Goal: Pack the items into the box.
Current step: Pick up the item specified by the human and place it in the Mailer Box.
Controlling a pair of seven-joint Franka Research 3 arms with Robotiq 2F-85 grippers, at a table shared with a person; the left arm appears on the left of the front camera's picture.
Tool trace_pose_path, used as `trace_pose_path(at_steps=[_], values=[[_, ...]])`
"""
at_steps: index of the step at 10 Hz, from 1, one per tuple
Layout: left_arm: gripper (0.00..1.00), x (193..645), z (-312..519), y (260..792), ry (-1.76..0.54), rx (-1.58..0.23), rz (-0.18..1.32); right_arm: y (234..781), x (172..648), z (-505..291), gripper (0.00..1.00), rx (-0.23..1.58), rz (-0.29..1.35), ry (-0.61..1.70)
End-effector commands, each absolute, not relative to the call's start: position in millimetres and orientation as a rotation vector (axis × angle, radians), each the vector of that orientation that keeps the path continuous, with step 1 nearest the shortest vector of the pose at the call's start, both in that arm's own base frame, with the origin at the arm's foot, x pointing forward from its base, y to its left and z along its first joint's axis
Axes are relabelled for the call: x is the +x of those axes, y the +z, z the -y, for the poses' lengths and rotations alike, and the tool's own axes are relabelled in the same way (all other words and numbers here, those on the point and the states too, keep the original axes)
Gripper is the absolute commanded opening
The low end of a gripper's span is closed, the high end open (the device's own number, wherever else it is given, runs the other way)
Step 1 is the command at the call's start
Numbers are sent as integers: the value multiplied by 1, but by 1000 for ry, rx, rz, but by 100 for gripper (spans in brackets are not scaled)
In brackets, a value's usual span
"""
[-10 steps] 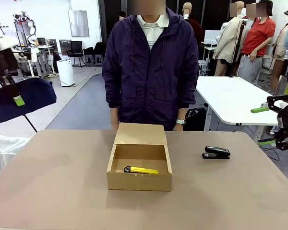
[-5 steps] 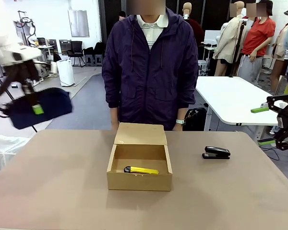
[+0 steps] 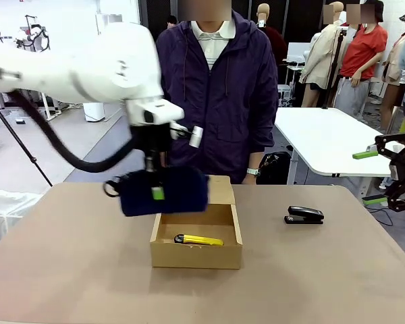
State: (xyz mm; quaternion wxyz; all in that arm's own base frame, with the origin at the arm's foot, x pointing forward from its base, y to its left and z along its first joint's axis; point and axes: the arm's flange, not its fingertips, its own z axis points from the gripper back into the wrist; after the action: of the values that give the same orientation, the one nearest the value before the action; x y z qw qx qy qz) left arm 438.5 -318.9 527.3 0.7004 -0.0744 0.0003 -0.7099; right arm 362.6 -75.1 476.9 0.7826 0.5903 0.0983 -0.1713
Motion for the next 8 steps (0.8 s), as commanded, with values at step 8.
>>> trace_pose_path(at_steps=[8], values=[[0, 489, 385, 416, -1702, -45, 63, 481, 363, 77, 100, 1270, -217, -367]])
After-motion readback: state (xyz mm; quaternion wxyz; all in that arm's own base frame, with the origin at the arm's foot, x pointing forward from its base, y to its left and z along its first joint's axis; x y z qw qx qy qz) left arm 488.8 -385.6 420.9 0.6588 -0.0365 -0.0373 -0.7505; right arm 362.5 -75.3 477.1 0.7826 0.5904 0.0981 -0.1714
